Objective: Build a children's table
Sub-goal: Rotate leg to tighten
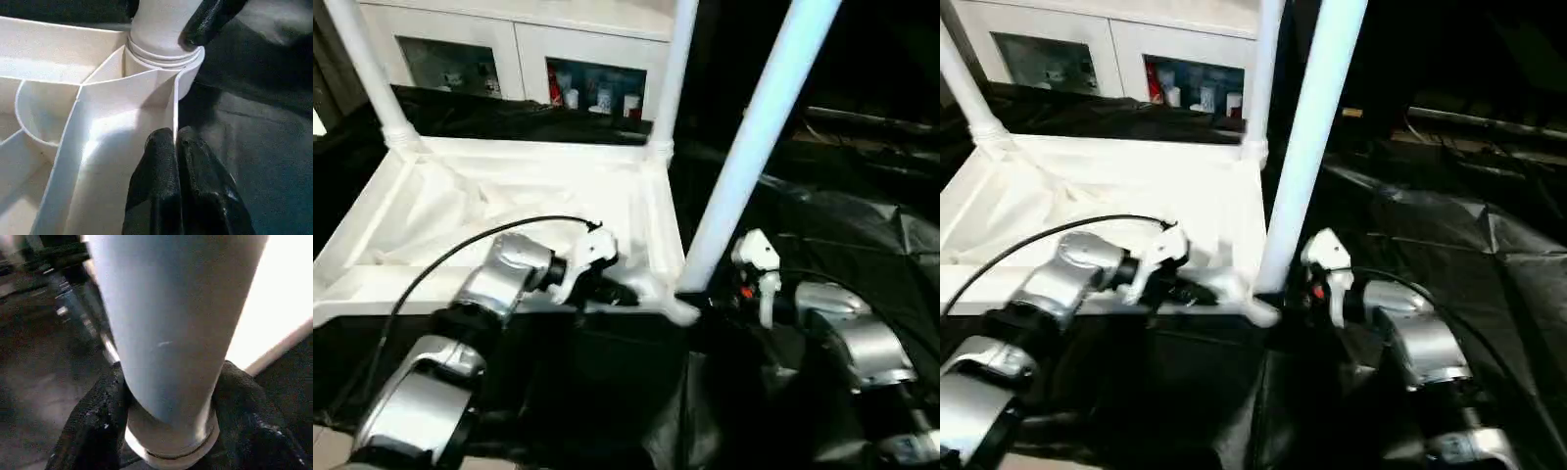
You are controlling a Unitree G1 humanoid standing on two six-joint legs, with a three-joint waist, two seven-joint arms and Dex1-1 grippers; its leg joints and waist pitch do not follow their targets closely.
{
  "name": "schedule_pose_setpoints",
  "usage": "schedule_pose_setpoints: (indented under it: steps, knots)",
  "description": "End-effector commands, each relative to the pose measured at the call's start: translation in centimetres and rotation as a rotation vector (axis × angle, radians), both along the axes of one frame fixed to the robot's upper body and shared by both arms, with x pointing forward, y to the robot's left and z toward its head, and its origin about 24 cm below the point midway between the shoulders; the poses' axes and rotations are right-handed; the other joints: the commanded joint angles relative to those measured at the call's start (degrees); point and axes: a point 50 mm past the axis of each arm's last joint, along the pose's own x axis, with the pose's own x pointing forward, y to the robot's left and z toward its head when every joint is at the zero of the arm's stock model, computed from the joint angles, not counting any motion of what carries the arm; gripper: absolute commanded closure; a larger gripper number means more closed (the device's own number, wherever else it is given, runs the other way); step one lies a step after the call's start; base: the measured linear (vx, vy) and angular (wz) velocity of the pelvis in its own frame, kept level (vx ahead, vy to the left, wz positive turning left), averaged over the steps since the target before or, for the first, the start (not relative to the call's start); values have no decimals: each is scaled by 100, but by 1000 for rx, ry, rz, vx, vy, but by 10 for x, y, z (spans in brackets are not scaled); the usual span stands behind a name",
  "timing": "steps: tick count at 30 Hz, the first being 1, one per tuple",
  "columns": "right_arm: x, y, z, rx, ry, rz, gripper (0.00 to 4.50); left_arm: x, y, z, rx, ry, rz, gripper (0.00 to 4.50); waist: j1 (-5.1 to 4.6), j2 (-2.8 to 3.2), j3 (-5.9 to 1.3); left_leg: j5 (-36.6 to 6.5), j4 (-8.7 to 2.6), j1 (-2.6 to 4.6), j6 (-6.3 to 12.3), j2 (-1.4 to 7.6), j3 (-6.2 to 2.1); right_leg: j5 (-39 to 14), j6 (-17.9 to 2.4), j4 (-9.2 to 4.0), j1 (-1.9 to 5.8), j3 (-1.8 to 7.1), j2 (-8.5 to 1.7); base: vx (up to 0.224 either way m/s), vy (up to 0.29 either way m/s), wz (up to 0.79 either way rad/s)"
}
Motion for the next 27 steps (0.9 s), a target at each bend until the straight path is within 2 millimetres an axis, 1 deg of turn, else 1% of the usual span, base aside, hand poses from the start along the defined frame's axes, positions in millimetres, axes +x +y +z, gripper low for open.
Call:
schedule_pose_setpoints:
  steps: [1,2,3,4,5,6,7,8,9,10,11,12,14,15,16,17,18,19,20,21,22,23,24,25,26,27]
  knots:
    - [-3,3,-29,-54,124,-135,236,9,-15,4,-44,-54,108,450,-23,-40,-270,-1759,-419,131,-28,248,-139,-1995,-1105,-444,152,182,-323,0,0,0]
    - [-2,3,-32,-55,133,-181,239,12,-18,4,-45,-64,144,450,-48,-40,-261,-1924,-430,145,-122,249,-161,-2341,-966,-479,124,183,-328,0,0,0]
    - [0,5,-36,-56,142,-245,239,14,-23,3,-44,-75,179,450,-64,-29,-262,-1986,-440,141,-151,245,-167,-2406,-933,-483,115,181,-321,0,0,0]
    - [0,6,-37,-56,143,-256,239,14,-24,3,-43,-77,184,450,-73,-50,-262,-2044,-448,140,-177,244,-178,-2487,-878,-500,127,170,-318,0,0,0]
    - [3,11,-44,-60,164,-400,239,16,-36,0,-46,-86,240,450,-105,-30,-258,-2108,-456,149,-217,245,-184,-2563,-839,-507,101,180,-314,0,0,0]
    - [4,14,-47,-61,177,-461,241,15,-43,-1,-48,-87,253,450,-126,-43,-260,-2247,-456,172,-249,238,-197,-2658,-807,-529,87,163,-314,0,0,0]
    - [4,15,-47,-61,178,-466,241,15,-44,-1,-48,-87,254,450,-153,-41,-255,-2293,-460,154,-248,228,-201,-2749,-785,-535,83,165,-318,0,0,0]
    - [8,22,-50,-65,187,-549,242,13,-57,-3,-59,-86,263,450,-171,-24,-260,-2379,-463,173,-250,236,-209,-2834,-713,-574,74,163,-321,0,0,0]
    - [8,22,-50,-65,187,-549,242,13,-57,-3,-59,-86,263,450,-171,-24,-260,-2379,-463,173,-250,236,-209,-2834,-713,-574,74,163,-321,0,0,0]
    - [10,29,-50,-54,187,-580,243,9,-67,-5,-68,-81,248,450,-189,-29,-249,-2479,-472,172,-255,225,-222,-2954,-671,-598,65,145,-311,0,0,0]
    - [11,35,-49,-46,180,-586,243,7,-73,-5,-75,-77,235,450,-197,-25,-243,-2587,-471,188,-258,222,-227,-3102,-614,-618,44,145,-315,0,0,0]
    - [12,41,-47,-44,162,-570,243,4,-78,-6,-82,-72,220,450,-202,-24,-247,-2669,-463,201,-253,214,-233,-3230,-551,-649,34,139,-320,0,0,0]
    - [13,51,-41,-58,94,-515,243,1,-86,-6,-88,-74,200,450,-201,-32,-243,-2773,-458,228,-233,210,-233,-3286,-483,-683,7,136,-307,0,0,0]
    - [13,52,-40,-45,83,-494,209,1,-86,-6,-86,-75,187,450,-202,-32,-239,-2790,-467,214,-212,207,-239,-3284,-458,-685,14,132,-311,0,0,0]
    - [13,51,-39,-41,81,-489,189,1,-85,-6,-84,-74,186,450,-205,-33,-242,-2781,-474,205,-201,210,-245,-3264,-454,-679,24,131,-311,0,0,0]
    - [13,50,-39,-40,79,-488,176,2,-84,-6,-81,-74,187,450,-198,-29,-251,-2732,-481,197,-183,214,-241,-3129,-478,-669,32,138,-309,0,0,0]
    - [13,48,-37,-34,69,-468,173,2,-80,-6,-75,-74,181,450,-195,-41,-257,-2667,-488,187,-162,217,-234,-2952,-531,-649,39,147,-302,0,0,0]
    - [13,45,-34,-34,50,-441,171,3,-75,-6,-67,-74,175,450,-190,-40,-256,-2647,-489,182,-148,220,-232,-2889,-556,-641,47,149,-304,0,0,0]
    - [13,43,-33,-34,37,-421,163,3,-72,-6,-62,-74,170,450,-178,-30,-262,-2568,-489,176,-119,226,-221,-2703,-611,-623,54,162,-303,0,0,0]
    - [13,40,-30,-34,22,-400,150,3,-68,-6,-59,-74,157,450,-174,-34,-264,-2529,-490,167,-111,229,-218,-2614,-642,-613,61,168,-306,0,0,0]
    - [13,37,-28,-25,20,-374,150,3,-65,-5,-56,-69,143,450,-168,-38,-276,-2396,-493,142,-79,231,-213,-2401,-707,-577,94,172,-305,0,0,0]
    - [11,31,-24,-11,18,-294,150,3,-58,-5,-47,-61,115,450,-149,-29,-289,-2228,-486,120,-20,233,-203,-2146,-782,-549,132,180,-310,0,0,0]
    - [10,31,-23,-11,17,-287,150,3,-57,-5,-46,-60,111,450,-140,-46,-287,-2112,-472,107,54,232,-182,-1958,-847,-535,140,189,-305,0,0,0]
    - [7,26,-20,-12,12,-218,150,2,-51,-5,-36,-46,78,450,-134,-47,-283,-2074,-466,107,86,232,-173,-1906,-877,-528,141,194,-303,0,0,0]
    - [5,22,-18,-13,8,-160,150,1,-45,-5,-28,-36,51,450,-116,-31,-284,-2009,-453,112,144,232,-167,-1880,-916,-517,145,202,-309,0,0,0]
    - [3,19,-14,-4,7,-120,150,0,-41,-4,-31,-29,28,450,-116,-35,-287,-1986,-449,107,162,235,-162,-1872,-944,-515,149,202,-312,0,0,0]
